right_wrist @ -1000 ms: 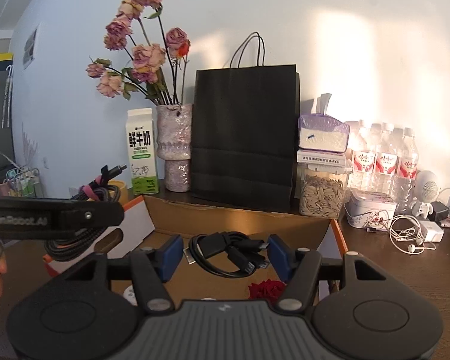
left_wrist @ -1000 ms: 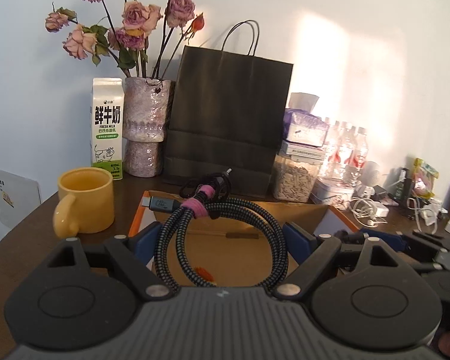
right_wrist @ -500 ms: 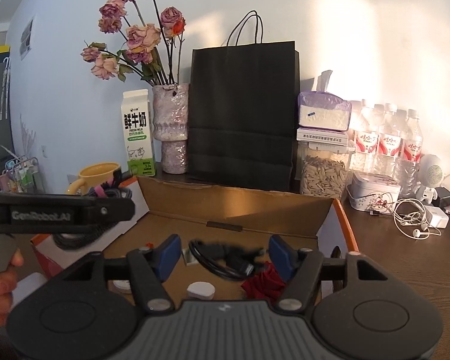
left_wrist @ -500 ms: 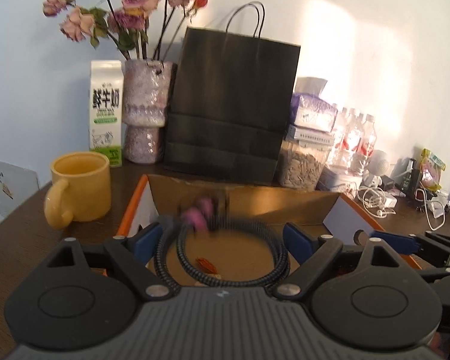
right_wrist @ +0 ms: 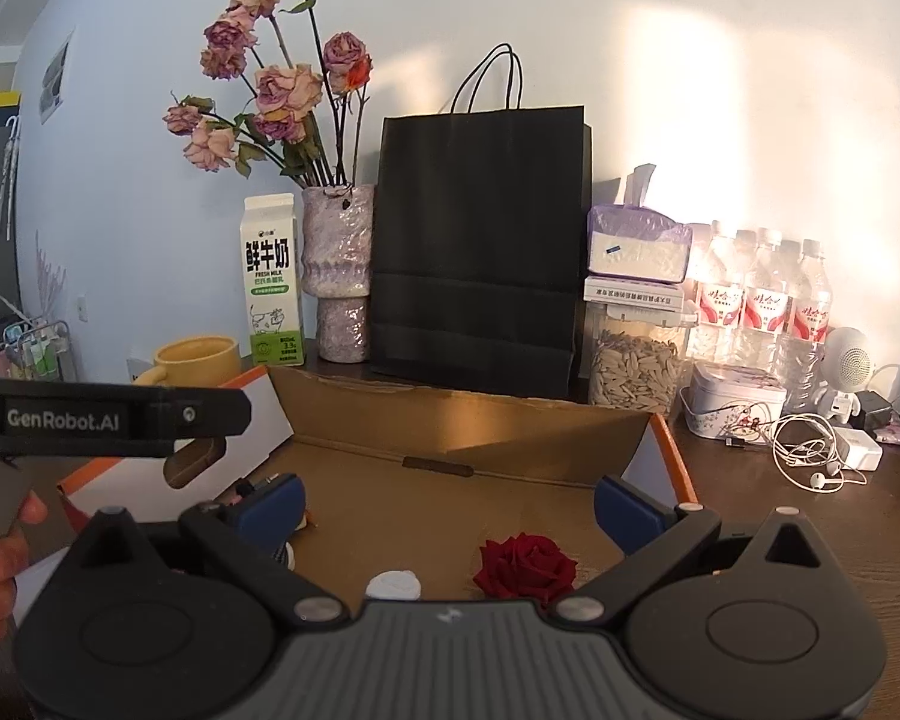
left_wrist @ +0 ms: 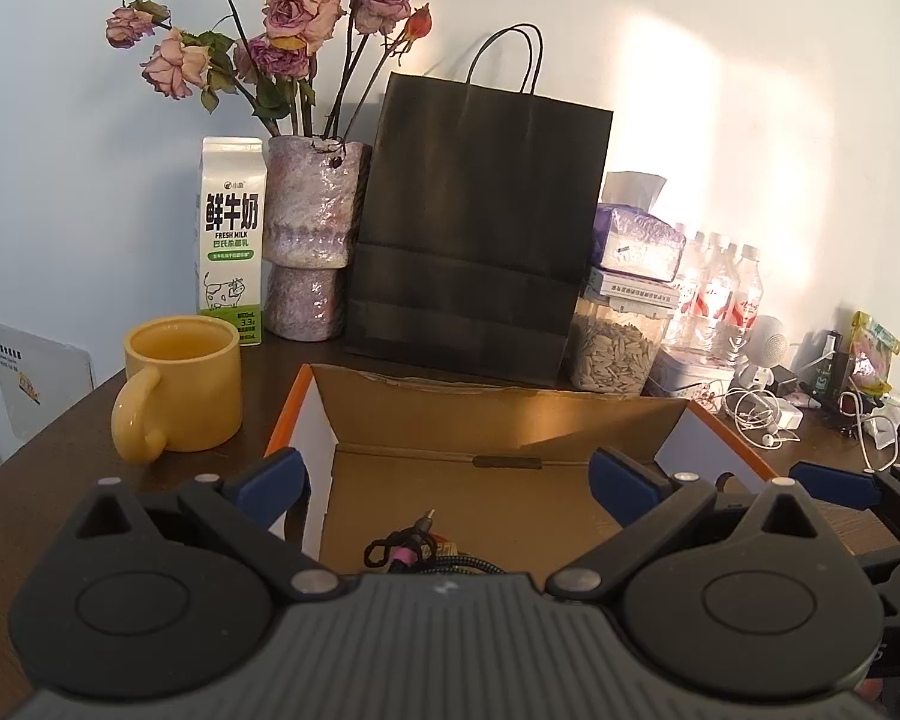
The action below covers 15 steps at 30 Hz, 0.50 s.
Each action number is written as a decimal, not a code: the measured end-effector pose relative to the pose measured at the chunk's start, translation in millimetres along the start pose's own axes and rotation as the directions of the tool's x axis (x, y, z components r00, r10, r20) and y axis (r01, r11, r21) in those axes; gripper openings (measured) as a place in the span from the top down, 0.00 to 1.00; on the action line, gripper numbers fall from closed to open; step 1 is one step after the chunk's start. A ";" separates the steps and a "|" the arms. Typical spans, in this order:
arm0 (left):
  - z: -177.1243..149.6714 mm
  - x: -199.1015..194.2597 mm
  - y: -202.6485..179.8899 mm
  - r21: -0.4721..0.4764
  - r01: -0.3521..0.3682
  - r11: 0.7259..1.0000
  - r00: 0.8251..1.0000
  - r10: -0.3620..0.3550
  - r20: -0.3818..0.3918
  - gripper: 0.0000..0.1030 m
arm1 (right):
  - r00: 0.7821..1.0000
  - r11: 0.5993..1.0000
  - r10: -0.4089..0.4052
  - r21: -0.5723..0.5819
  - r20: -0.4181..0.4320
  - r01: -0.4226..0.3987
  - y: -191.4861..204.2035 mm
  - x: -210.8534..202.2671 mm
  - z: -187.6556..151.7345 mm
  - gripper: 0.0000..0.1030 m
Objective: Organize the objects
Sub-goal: 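Open both tools to drop the cables into the box, then withdraw, then move the left tool to the white plastic box while the right tool approaches the plush sheep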
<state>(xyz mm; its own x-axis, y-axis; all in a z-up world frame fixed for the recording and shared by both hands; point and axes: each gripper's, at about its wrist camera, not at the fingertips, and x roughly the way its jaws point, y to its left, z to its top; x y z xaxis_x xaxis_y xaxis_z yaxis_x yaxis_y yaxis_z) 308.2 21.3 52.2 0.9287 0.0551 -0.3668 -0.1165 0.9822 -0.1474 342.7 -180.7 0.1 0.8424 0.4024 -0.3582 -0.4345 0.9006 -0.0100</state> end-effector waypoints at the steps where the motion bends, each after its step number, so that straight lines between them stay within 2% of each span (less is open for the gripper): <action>1: 0.1 -1.5 0.3 -0.001 0.003 1.000 1.000 -0.003 0.002 0.00 | 1.000 1.000 -0.004 0.003 0.005 0.004 -0.4 -1.6 0.5 0.00; 8: 5.0 -16.9 1.4 -0.008 0.020 1.000 0.999 -0.019 0.046 0.00 | 0.998 1.000 -0.019 0.017 0.062 0.018 -2.9 -21.8 4.8 0.00; 15: 3.3 -39.4 -0.5 0.006 0.030 1.000 0.997 -0.030 0.066 0.00 | 0.997 0.999 -0.033 0.009 0.075 0.033 -1.1 -37.9 3.0 0.00</action>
<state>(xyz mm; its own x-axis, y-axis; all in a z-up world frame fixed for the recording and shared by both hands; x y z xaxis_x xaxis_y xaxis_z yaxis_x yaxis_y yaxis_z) 272.8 19.2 69.8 0.9530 0.0371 -0.3007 -0.0866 0.9844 -0.1530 312.2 -196.5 16.5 0.8780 0.3832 -0.2869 -0.4037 0.9148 -0.0135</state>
